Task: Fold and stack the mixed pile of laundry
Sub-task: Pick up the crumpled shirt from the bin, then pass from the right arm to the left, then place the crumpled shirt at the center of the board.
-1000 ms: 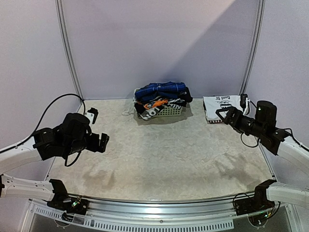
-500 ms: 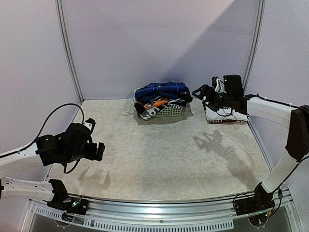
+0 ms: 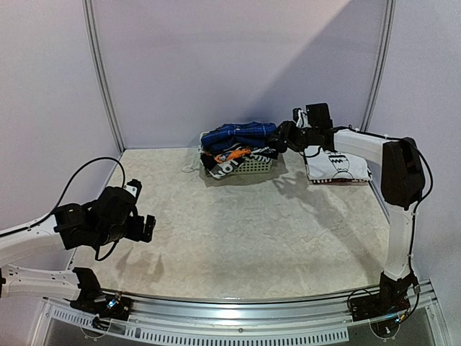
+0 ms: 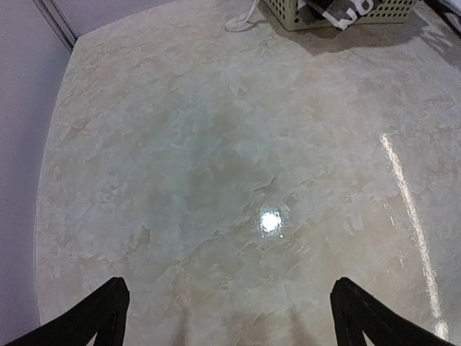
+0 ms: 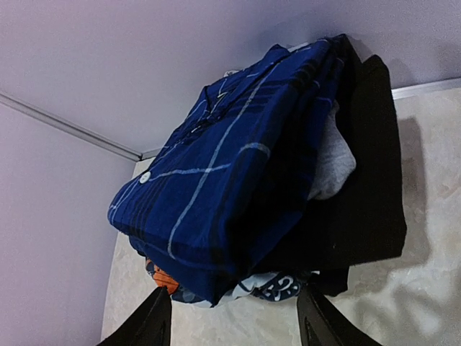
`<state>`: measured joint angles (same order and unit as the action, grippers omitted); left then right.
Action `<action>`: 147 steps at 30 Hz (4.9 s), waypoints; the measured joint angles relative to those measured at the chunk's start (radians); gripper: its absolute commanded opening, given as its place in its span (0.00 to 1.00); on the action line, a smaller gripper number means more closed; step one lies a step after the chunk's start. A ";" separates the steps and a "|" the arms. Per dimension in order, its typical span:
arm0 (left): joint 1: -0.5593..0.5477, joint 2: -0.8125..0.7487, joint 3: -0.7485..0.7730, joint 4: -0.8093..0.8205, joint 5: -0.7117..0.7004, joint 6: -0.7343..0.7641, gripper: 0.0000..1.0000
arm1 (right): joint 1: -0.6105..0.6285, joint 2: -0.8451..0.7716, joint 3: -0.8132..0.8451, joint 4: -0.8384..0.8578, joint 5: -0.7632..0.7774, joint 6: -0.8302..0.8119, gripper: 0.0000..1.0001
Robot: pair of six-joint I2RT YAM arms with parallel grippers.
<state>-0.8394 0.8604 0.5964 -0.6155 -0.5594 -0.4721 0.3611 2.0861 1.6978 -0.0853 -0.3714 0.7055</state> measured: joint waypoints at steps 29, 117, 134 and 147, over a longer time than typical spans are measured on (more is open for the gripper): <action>0.000 0.015 0.000 0.040 0.015 0.010 1.00 | 0.076 0.167 0.357 0.029 0.006 -0.043 0.00; 0.097 0.332 0.744 0.404 0.403 0.135 0.00 | 0.639 -0.564 -0.055 -0.045 0.892 -0.259 0.90; -0.065 0.547 1.195 0.108 0.231 0.223 0.00 | 0.639 -0.797 -0.385 -0.111 0.380 -0.558 0.99; -0.204 0.727 1.393 -0.147 0.037 0.200 0.00 | 0.639 -1.057 -0.486 -0.303 0.697 -0.407 0.99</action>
<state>-1.0435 1.5879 1.9896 -0.7624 -0.5228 -0.2722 1.0000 1.0286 1.2114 -0.3878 0.3252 0.2981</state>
